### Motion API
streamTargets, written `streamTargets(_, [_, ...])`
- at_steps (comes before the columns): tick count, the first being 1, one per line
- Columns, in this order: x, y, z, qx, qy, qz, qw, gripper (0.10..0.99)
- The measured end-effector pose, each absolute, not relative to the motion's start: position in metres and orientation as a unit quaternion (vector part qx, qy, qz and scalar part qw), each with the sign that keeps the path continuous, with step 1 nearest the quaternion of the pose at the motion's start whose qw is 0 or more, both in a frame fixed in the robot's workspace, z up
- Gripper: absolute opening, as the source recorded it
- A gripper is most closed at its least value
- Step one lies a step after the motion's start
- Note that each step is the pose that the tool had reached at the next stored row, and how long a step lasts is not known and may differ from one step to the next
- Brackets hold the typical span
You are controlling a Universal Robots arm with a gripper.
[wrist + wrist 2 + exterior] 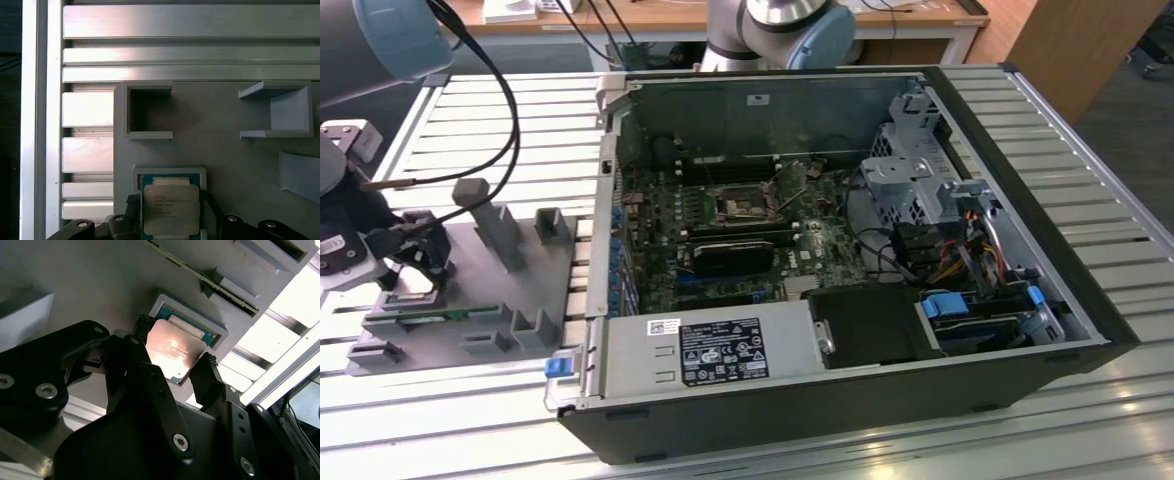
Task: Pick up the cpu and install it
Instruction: 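Pick up the cpu and move it towards the insertion slot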
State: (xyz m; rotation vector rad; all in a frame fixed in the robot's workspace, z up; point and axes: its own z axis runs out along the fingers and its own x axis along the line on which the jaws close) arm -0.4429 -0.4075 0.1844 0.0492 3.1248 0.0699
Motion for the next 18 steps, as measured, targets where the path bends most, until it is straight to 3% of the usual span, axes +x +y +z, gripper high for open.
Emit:
streamTargets(5, [-0.443,-0.407,0.184,0.016,1.000,0.022,0.009,0.612])
streamTargets(6, [-0.444,-0.407,0.192,0.016,1.000,0.023,0.009,0.541])
streamTargets(18, [-0.444,-0.407,0.196,0.016,1.000,0.023,0.009,0.541])
